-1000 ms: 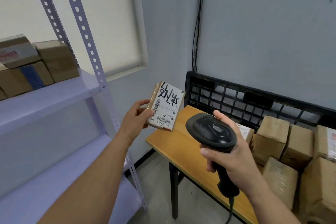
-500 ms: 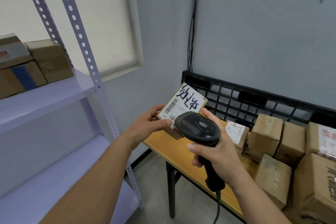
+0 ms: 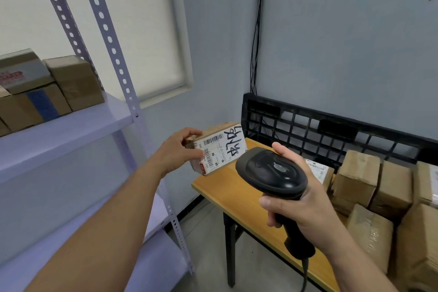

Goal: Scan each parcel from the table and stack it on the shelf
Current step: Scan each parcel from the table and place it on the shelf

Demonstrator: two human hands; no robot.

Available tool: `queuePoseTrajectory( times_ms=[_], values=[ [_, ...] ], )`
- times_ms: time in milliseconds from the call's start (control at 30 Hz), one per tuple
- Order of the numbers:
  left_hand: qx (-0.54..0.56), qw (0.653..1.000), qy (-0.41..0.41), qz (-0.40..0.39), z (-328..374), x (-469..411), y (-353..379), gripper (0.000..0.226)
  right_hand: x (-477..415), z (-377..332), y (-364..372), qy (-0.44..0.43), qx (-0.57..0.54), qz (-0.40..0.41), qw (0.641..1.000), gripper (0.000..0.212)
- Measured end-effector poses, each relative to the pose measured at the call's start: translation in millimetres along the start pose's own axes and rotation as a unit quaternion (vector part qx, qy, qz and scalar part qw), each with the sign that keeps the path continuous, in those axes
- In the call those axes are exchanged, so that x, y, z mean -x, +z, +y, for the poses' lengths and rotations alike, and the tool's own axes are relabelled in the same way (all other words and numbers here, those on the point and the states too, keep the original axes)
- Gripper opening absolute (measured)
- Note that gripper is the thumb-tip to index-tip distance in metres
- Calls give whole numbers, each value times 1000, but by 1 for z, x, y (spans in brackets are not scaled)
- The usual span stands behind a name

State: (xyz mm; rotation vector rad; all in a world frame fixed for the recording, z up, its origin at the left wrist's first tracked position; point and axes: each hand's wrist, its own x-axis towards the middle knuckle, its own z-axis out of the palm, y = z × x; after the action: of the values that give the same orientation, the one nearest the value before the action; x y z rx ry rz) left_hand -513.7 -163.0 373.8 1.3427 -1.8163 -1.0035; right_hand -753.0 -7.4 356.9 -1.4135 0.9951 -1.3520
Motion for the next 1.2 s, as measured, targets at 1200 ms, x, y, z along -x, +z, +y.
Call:
queuePoseTrajectory(
  times_ms=[1200],
  values=[
    [213, 876, 76, 426, -9, 115, -163, 35, -71, -14, 109, -5, -43, -161, 986, 89]
  ],
)
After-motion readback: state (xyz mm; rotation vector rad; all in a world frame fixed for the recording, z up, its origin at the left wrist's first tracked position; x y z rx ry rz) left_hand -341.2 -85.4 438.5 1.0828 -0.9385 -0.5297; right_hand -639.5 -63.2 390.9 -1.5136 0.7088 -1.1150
